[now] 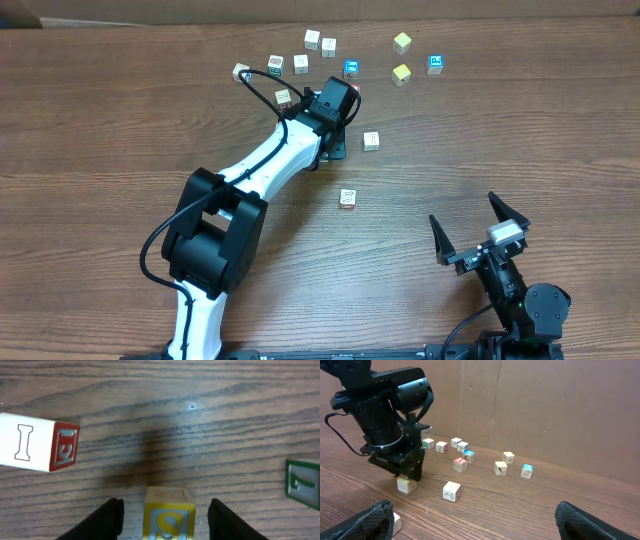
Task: Form a tower
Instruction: 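Move the left gripper to the yellow S block and grasp it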
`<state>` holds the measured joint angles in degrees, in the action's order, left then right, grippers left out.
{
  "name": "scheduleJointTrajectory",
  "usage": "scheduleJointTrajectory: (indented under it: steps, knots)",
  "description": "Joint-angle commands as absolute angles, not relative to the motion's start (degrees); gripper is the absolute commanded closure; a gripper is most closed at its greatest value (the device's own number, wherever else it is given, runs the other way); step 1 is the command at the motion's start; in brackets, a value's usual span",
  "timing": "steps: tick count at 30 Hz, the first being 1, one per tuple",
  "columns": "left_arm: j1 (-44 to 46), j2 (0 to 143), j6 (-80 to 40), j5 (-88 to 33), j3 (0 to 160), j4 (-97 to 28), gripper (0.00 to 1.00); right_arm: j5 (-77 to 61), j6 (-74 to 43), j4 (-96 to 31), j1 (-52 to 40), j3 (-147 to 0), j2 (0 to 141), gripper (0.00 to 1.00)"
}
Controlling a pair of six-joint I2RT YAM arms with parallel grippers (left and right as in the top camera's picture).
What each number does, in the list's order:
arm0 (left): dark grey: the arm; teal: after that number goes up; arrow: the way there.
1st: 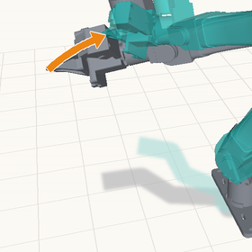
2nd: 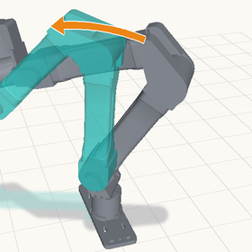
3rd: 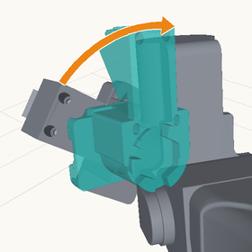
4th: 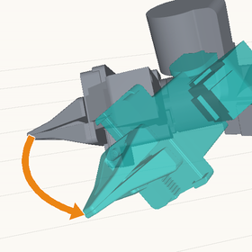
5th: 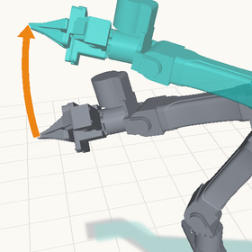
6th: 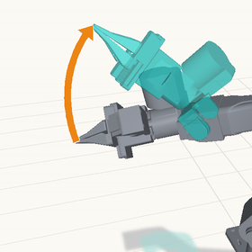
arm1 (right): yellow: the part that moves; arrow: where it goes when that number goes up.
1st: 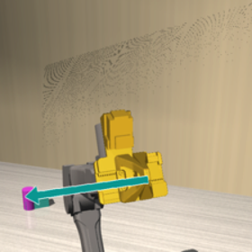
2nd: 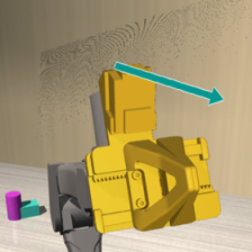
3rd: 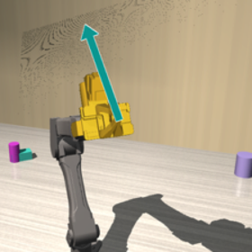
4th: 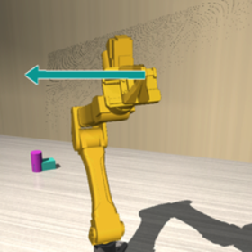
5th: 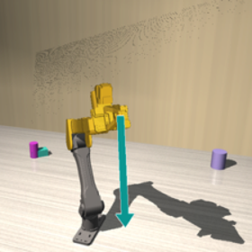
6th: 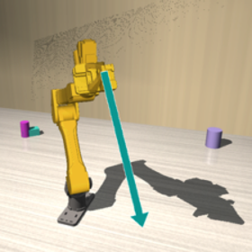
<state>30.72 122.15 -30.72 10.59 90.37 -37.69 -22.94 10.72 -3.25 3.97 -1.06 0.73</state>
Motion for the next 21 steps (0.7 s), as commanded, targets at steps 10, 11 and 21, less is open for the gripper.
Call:
scheduleJointTrajectory:
  steps: [10,11,21]
  knots:
    - [30.8,122.5,-29.5,10.5,90.4,-38.6,0.6,-22.8,10.3,-3.1,3.8,-0.5,0.2,0.0]
    - [30.8,122.5,-29.5,10.4,90.4,-38.7,0.6,-22.8,10.3,-3.1,3.8,-0.5,0.2,0.0]
    - [30.9,122.5,-29.5,10.4,90.4,-38.8,0.7,-22.8,10.4,-3.1,3.8,-0.5,0.2,0.0]
